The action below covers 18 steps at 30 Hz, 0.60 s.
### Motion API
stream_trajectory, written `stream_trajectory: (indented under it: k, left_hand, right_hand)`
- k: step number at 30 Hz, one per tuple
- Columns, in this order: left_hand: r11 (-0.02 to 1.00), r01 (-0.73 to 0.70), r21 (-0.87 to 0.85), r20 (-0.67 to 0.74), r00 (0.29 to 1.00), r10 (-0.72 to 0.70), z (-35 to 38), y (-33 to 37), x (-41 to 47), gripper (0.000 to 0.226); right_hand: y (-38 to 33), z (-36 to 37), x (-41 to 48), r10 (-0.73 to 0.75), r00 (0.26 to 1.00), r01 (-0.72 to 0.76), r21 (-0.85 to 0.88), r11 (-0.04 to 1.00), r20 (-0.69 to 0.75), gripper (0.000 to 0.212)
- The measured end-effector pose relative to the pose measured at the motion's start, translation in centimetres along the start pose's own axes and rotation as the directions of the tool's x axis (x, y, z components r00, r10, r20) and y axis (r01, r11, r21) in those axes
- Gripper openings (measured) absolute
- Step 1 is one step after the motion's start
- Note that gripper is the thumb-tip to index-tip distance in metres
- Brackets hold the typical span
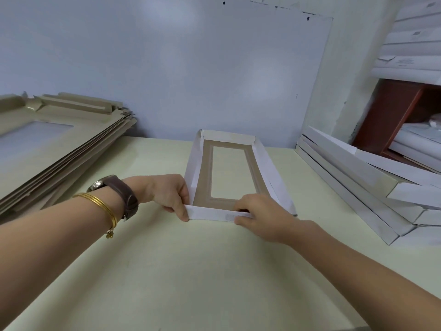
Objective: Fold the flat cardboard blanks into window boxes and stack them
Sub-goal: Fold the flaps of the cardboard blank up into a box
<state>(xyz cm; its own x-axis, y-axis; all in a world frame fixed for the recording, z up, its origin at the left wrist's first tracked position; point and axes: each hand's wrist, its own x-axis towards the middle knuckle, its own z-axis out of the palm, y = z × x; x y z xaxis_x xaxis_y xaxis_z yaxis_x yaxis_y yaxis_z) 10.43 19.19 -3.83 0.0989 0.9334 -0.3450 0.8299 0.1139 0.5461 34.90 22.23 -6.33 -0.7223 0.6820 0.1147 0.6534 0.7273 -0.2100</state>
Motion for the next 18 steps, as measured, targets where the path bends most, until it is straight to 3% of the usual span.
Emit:
stream_trajectory:
  k: [7, 18]
  left_hand:
    - [0.999, -0.037, 0.022, -0.062, 0.997, 0.038, 0.5, -0.5, 0.1, 0.014]
    - [0.994, 0.038, 0.104, -0.109, 0.994, -0.027, 1.3, 0.6, 0.1, 0.03]
  right_hand:
    - [4.9, -1.7, -4.9, 0.078, 0.993, -0.092, -0.159, 0.983, -0.09, 0.016]
    - [5.2, -1.0, -6.0, -0.011, 0.984, -0.055, -0.363, 0.93, -0.178, 0.017]
